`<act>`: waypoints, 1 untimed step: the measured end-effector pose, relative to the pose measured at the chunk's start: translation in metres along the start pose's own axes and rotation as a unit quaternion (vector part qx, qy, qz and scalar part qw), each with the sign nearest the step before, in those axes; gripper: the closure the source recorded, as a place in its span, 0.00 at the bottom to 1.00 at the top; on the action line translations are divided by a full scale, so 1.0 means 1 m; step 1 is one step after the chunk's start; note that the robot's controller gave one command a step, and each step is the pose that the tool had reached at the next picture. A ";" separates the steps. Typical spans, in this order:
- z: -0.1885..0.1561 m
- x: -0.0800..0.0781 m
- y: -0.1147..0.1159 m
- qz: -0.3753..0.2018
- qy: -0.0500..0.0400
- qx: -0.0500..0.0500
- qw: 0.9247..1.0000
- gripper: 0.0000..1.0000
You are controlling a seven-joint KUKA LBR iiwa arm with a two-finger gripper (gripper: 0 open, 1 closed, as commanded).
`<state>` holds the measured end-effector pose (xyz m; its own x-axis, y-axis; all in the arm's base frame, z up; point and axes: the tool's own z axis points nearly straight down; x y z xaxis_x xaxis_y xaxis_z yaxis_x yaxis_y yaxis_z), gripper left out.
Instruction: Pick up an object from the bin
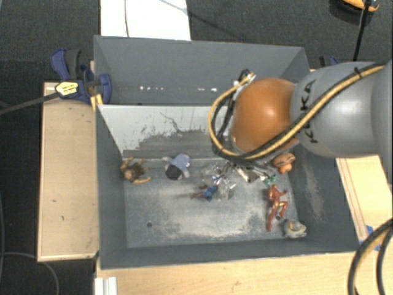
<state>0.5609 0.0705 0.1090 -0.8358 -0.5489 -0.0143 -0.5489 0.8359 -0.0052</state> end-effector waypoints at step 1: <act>-0.004 0.000 0.000 0.000 0.000 0.000 1.000 1.00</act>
Offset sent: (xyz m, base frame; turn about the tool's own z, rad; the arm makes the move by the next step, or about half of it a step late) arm -0.0002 0.0001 0.0132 0.0000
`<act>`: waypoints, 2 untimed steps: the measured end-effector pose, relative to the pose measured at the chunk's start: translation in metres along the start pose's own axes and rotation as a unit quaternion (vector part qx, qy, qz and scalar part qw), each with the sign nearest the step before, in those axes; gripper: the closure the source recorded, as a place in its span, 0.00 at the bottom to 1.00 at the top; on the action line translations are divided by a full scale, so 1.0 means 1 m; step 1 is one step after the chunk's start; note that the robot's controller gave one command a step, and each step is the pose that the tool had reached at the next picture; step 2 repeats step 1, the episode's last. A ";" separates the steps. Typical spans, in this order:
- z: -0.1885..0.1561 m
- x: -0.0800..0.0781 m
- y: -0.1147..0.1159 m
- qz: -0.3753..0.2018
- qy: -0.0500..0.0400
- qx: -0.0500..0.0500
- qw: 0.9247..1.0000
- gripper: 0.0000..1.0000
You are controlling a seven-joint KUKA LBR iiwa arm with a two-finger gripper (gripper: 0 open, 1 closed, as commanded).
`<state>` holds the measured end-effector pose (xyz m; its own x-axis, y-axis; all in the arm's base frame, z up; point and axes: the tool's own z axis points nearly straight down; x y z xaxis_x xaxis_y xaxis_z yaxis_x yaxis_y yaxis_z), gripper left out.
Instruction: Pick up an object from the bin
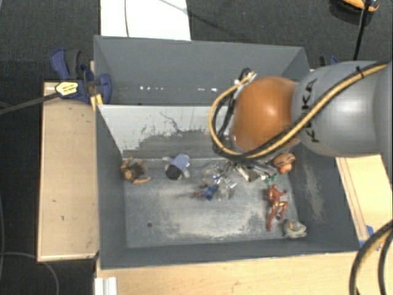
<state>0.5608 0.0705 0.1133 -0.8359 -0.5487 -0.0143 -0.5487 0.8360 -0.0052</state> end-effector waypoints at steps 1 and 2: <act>-0.003 0.000 0.000 0.000 -0.001 0.000 1.000 1.00; -0.003 0.000 0.000 0.000 -0.001 0.000 1.000 1.00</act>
Offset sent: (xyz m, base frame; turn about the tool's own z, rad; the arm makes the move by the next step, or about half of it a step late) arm 0.0000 0.0000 0.0461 0.0000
